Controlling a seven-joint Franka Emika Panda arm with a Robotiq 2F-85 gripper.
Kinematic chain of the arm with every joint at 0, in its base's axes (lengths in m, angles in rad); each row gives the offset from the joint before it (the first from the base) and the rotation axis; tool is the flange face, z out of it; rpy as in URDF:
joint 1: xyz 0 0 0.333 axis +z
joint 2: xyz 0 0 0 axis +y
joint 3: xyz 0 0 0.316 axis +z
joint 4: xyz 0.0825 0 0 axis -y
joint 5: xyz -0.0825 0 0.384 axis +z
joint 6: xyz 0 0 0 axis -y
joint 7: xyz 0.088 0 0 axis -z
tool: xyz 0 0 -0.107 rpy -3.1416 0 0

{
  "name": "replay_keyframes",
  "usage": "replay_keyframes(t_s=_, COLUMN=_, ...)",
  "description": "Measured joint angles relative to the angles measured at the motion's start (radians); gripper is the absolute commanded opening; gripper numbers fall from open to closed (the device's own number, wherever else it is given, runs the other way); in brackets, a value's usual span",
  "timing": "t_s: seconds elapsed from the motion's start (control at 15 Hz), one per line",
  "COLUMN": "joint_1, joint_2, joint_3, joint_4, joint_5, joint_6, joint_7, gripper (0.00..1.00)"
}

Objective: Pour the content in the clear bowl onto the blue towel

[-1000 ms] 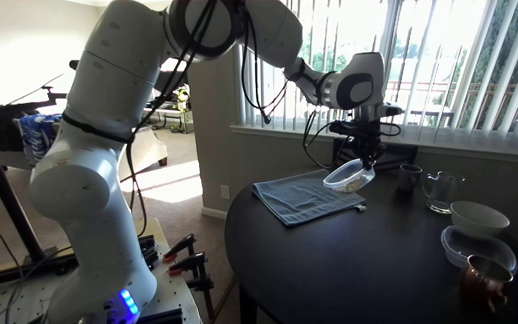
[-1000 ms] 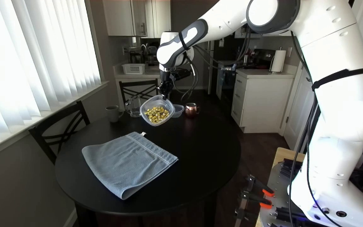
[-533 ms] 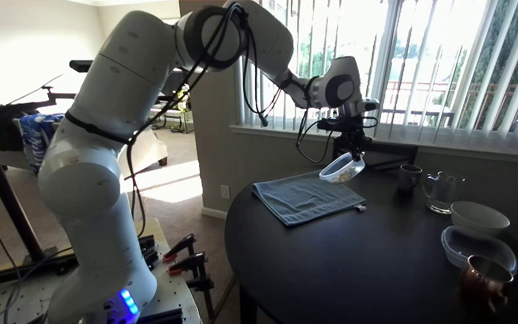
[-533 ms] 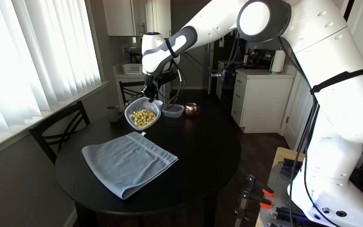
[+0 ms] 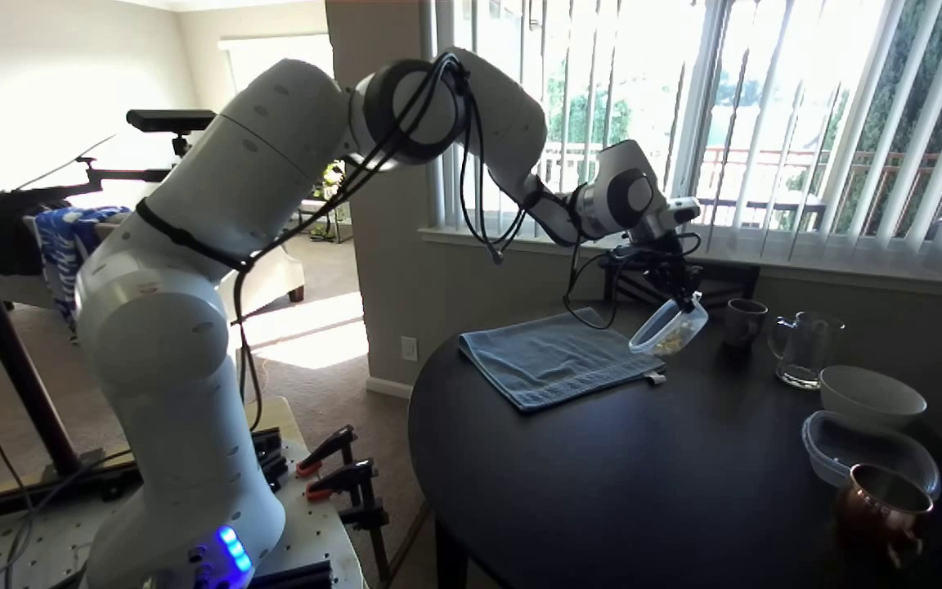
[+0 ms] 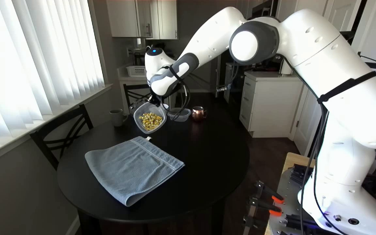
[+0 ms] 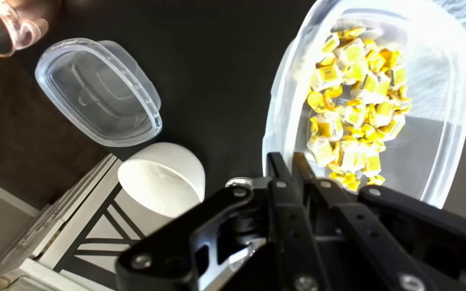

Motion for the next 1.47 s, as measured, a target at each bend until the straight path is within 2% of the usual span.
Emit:
replay_keyframes(t_s=0.2, joint_1=0.038, joint_2=0.045, joint_3=-0.064, joint_4=0.007, joint_5=-0.046, joint_6=0.043, joint_7=0.062, gripper=0.05)
replay_keyframes(t_s=0.4, joint_1=0.047, joint_2=0.052, joint_3=-0.081, joint_4=0.005, joint_5=-0.050, joint_6=0.058, joint_7=0.067, gripper=0.05)
replay_keyframes(t_s=0.73, joint_1=0.033, joint_2=-0.019, joint_3=-0.104, joint_4=-0.068, joint_5=-0.050, joint_6=0.175, joint_7=0.066, gripper=0.05)
replay_keyframes(t_s=1.13, joint_1=0.084, joint_2=-0.040, joint_3=-0.219, joint_4=-0.145, joint_5=-0.118, joint_6=0.320, joint_7=0.067, gripper=0.05)
replay_keyframes(t_s=1.47, joint_1=0.093, joint_2=-0.038, joint_3=-0.250, joint_4=-0.157, joint_5=-0.123, joint_6=0.357, joint_7=0.065, gripper=0.07)
